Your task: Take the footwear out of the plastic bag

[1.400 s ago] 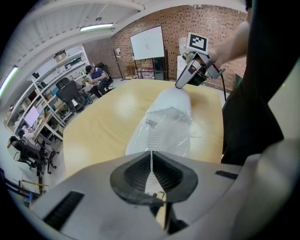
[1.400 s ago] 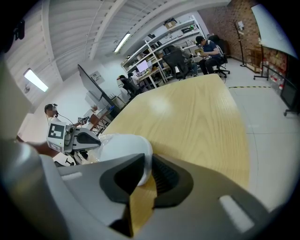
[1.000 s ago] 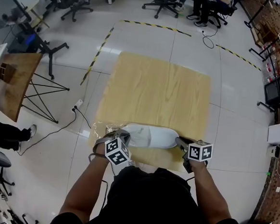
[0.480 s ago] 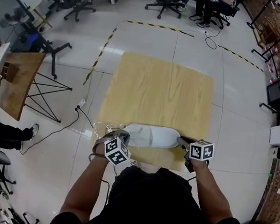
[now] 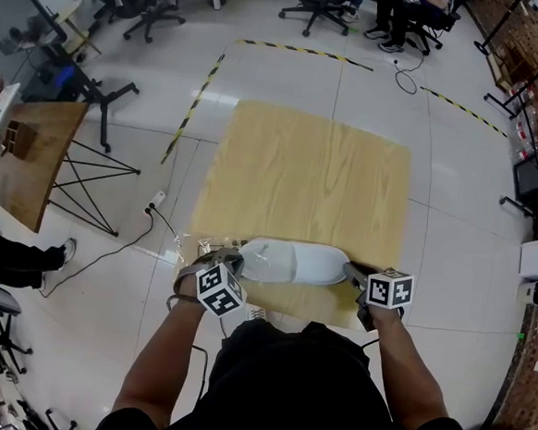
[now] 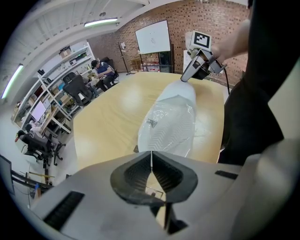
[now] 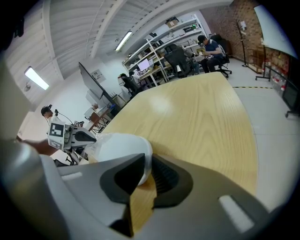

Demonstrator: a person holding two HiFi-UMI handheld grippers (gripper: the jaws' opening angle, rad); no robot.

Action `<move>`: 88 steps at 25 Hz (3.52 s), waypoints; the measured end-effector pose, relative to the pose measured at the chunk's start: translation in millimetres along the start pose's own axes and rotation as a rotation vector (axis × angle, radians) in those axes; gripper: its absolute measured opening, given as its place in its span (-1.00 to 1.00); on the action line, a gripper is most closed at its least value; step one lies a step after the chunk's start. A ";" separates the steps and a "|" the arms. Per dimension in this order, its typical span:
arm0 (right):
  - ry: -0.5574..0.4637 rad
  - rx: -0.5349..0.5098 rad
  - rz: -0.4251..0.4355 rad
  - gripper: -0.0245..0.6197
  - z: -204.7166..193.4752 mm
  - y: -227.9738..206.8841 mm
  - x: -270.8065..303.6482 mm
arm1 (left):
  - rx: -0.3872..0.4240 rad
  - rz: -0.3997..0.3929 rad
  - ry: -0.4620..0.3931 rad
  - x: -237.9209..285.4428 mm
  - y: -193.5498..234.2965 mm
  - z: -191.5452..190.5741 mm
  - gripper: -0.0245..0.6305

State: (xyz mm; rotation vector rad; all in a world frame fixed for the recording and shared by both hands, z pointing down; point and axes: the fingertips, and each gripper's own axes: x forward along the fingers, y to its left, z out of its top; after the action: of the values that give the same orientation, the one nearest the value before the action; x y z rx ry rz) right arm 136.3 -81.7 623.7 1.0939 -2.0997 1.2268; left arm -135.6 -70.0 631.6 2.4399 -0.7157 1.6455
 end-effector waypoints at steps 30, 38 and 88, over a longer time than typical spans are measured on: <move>0.003 -0.026 -0.025 -0.77 -0.6 0.0 -1.2 | -0.005 0.073 0.074 -12.0 25.0 -46.3 -0.88; 0.005 -0.039 -0.037 -0.77 -0.5 -1.5 -0.2 | -0.011 0.096 0.095 -13.3 35.8 -58.2 -0.89; -0.001 0.005 -0.054 -0.76 -6.6 -8.4 -5.3 | -0.008 0.080 -0.103 59.2 82.0 169.6 -0.90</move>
State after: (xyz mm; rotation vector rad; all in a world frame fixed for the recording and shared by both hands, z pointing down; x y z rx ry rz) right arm 146.2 -76.2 627.3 1.1456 -2.0551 1.2072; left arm -10.5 -220.0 602.6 2.5376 -0.8432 1.5491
